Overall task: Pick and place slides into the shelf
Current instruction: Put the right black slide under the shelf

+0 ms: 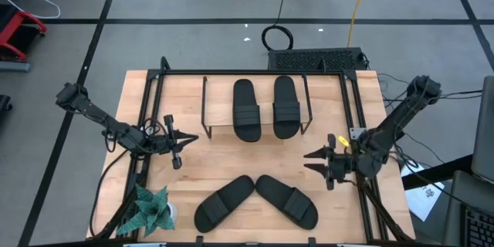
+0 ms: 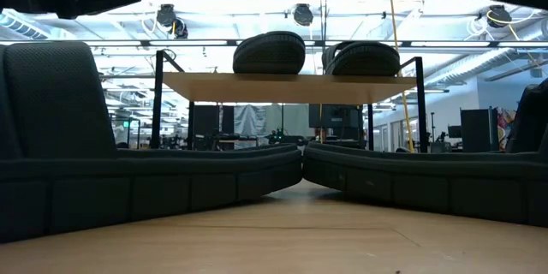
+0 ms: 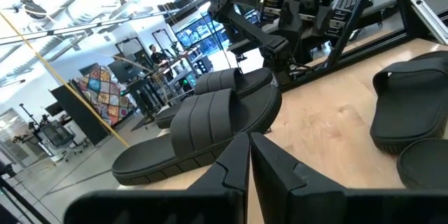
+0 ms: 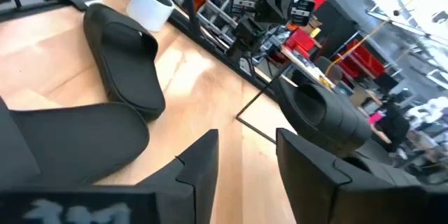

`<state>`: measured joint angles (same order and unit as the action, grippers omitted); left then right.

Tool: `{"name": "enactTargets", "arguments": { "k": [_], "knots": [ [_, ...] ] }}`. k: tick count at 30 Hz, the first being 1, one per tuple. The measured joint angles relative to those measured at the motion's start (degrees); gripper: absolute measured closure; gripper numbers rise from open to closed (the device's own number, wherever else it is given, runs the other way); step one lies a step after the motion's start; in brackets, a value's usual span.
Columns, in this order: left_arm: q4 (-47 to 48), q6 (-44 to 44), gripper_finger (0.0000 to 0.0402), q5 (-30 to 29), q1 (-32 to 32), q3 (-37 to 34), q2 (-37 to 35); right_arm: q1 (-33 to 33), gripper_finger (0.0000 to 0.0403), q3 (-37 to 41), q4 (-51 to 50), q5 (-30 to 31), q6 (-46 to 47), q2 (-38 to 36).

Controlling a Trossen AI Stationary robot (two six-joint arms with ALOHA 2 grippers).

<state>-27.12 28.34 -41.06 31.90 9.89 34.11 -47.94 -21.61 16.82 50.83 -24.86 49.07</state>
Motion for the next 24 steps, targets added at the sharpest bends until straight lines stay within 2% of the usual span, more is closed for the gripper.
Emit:
{"name": "enactTargets", "arguments": {
  "k": [6,13,19,24],
  "knots": [
    [-0.03,-0.32,0.0378,0.0,0.0,0.0,0.0,-4.95,0.0253,-1.52,2.34,6.06,0.11,3.31],
    [-0.12,-0.13,0.0378,0.0,0.0,0.0,0.0,-5.56,0.0252,-1.52,3.71,6.34,1.6,8.96],
    [-0.14,0.0,0.0378,0.0,0.0,0.02,0.0,-5.56,0.0252,-1.52,11.15,6.34,-5.39,15.37],
    [-0.16,0.02,0.0378,0.0,-0.02,0.02,0.0,-5.56,0.0252,-1.52,14.55,6.18,-6.27,16.65]
  ]
}}
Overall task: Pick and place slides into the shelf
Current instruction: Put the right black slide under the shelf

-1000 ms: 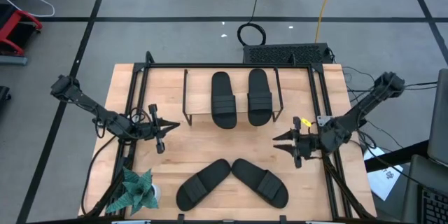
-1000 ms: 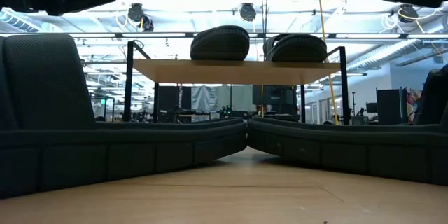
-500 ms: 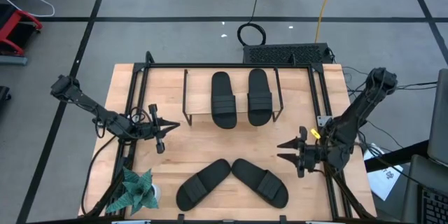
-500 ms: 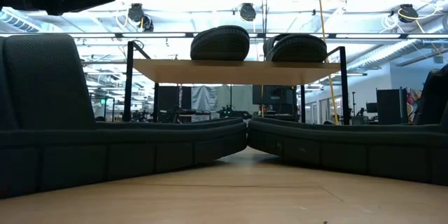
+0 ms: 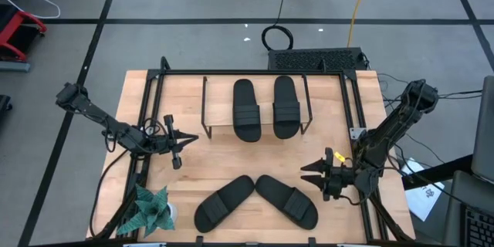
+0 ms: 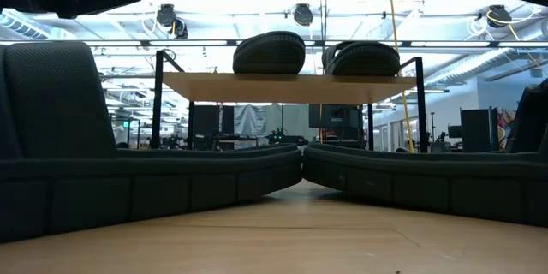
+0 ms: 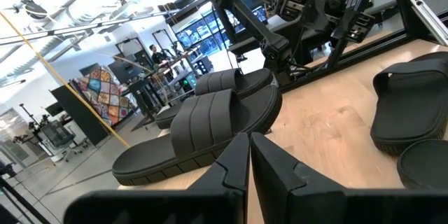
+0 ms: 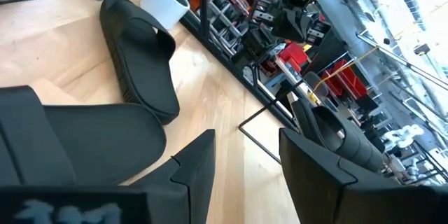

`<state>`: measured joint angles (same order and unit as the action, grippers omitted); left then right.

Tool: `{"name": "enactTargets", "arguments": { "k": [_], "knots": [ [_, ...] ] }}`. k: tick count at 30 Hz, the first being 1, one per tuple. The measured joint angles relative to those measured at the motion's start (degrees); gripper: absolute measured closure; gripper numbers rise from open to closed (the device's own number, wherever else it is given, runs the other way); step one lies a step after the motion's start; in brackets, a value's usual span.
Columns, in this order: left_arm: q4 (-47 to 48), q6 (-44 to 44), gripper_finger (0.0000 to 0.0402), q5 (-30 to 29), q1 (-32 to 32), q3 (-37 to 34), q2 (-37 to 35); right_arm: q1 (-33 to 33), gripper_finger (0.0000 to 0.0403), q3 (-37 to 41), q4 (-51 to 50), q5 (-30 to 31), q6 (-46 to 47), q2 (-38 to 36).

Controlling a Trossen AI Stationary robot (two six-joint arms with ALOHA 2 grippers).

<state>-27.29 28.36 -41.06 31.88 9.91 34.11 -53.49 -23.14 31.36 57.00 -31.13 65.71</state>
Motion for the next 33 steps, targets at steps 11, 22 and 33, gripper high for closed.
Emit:
{"name": "enactTargets", "arguments": {
  "k": [11,22,33],
  "knots": [
    [0.0,-0.02,0.0378,-0.07,0.0,0.0,0.0,-1.52,0.0252,-2.13,-1.31,-2.94,-0.9,0.55],
    [0.15,-0.07,0.0378,-0.09,0.0,0.0,0.0,-8.52,0.0252,-18.03,-25.03,5.55,10.38,11.81],
    [0.22,-0.48,0.0378,-0.07,0.0,0.02,0.01,-17.78,0.0252,-24.93,-20.48,22.88,16.54,24.31]
  ]
}}
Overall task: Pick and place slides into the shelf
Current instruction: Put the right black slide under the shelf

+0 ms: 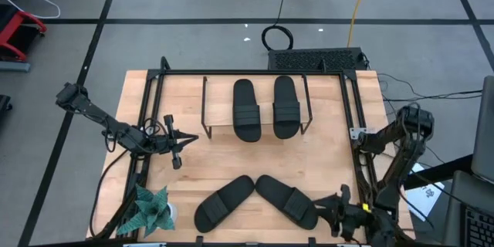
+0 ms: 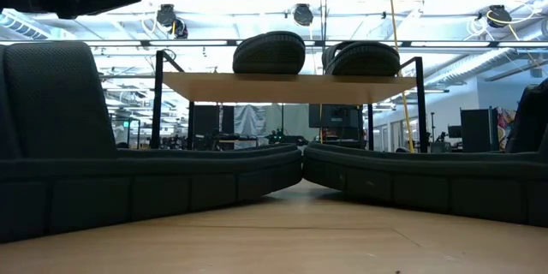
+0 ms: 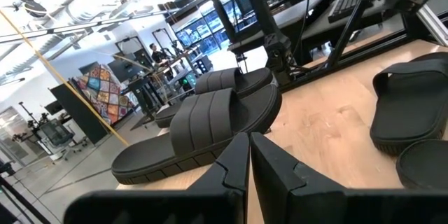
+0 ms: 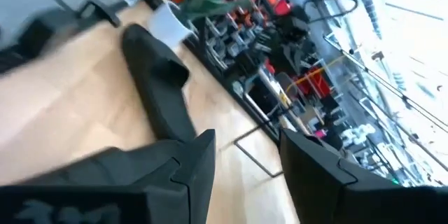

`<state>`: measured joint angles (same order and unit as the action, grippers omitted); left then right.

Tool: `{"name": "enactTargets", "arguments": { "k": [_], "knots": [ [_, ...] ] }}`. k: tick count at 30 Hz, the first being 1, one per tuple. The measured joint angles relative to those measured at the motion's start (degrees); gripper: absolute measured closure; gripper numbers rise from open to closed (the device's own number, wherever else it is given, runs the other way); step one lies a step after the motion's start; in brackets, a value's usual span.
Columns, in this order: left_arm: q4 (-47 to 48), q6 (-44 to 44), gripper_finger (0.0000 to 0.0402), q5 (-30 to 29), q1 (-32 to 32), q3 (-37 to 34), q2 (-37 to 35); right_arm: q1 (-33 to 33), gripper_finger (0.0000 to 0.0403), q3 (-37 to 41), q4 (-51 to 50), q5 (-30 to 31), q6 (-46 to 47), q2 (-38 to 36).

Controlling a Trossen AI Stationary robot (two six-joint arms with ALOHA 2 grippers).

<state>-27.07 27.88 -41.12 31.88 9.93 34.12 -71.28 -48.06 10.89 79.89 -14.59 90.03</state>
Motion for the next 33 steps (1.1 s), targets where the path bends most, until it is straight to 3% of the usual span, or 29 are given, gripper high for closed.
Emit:
{"name": "enactTargets", "arguments": {
  "k": [7,17,20,26,33],
  "knots": [
    [-0.05,-0.03,0.0378,-2.31,0.0,0.0,-0.01,-2.07,0.024,-0.32,4.07,-0.7,-0.13,8.43],
    [-0.15,-5.88,0.0378,-2.83,-0.02,0.0,-0.01,-3.63,0.0102,-0.32,4.18,-2.18,4.72,12.78],
    [-0.16,-8.85,0.0378,-2.95,-0.02,0.0,-0.01,-3.05,0.0077,-0.32,2.21,-2.17,4.66,12.78],
    [-0.17,-11.93,0.0378,-2.95,0.02,0.0,-0.01,-1.07,0.007,-0.32,-4.58,-9.71,10.93,12.78],
    [-0.16,-12.14,0.0378,-2.95,0.02,0.0,-0.01,1.68,0.007,-0.3,-13.5,-14.22,20.17,12.78]
  ]
}}
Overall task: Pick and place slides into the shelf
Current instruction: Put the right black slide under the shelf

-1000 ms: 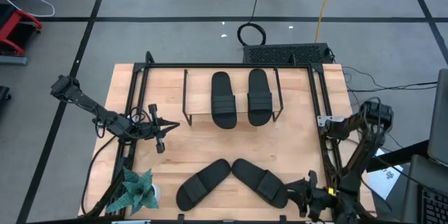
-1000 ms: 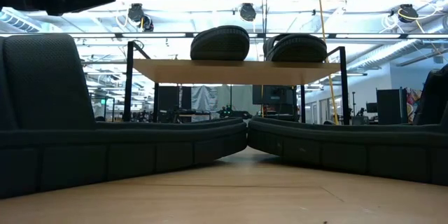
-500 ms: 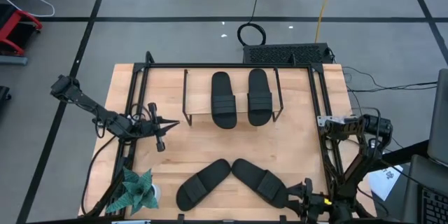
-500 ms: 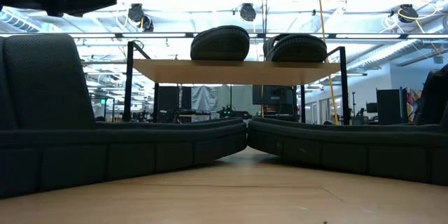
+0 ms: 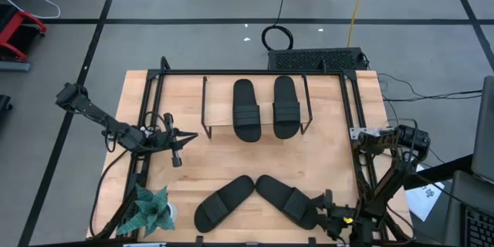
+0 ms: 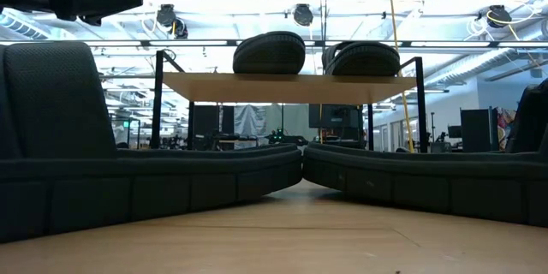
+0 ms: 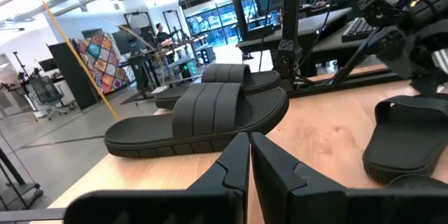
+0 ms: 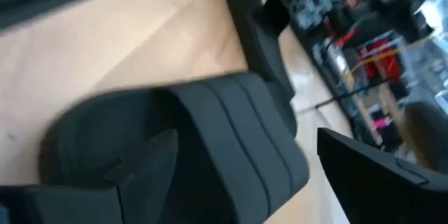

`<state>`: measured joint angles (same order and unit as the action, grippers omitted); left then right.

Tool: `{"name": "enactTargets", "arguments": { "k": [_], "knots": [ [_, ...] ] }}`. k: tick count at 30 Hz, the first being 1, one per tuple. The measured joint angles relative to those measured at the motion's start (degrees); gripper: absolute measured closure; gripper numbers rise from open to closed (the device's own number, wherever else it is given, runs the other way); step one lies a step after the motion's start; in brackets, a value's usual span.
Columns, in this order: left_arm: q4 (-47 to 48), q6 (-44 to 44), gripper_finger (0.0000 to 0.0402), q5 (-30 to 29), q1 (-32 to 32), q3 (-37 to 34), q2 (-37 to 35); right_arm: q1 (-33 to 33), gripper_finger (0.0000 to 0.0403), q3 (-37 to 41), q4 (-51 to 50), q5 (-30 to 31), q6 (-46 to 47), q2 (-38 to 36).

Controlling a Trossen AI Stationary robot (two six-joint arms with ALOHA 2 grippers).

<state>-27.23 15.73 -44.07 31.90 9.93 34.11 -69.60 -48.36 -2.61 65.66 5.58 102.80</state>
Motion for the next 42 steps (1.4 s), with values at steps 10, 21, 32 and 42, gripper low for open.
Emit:
{"name": "enactTargets", "arguments": {
  "k": [10,21,32,42],
  "knots": [
    [1.37,-1.46,0.0378,0.0,0.0,0.0,0.0,4.01,0.007,-2.68,-11.6,-8.44,7.42,0.02],
    [3.64,-3.08,0.0378,0.0,0.0,0.0,0.0,4.9,0.007,-4.09,-15.98,-7.12,7.8,0.02],
    [4.59,-4.16,0.0378,0.0,0.0,0.0,0.0,8.62,0.007,-4.09,-15.72,-7.43,7.17,0.02],
    [5.27,-6.02,0.0378,0.42,0.0,0.0,0.0,9.31,0.0136,-4.11,-14.59,-11.66,10.6,0.02]
  ]
}}
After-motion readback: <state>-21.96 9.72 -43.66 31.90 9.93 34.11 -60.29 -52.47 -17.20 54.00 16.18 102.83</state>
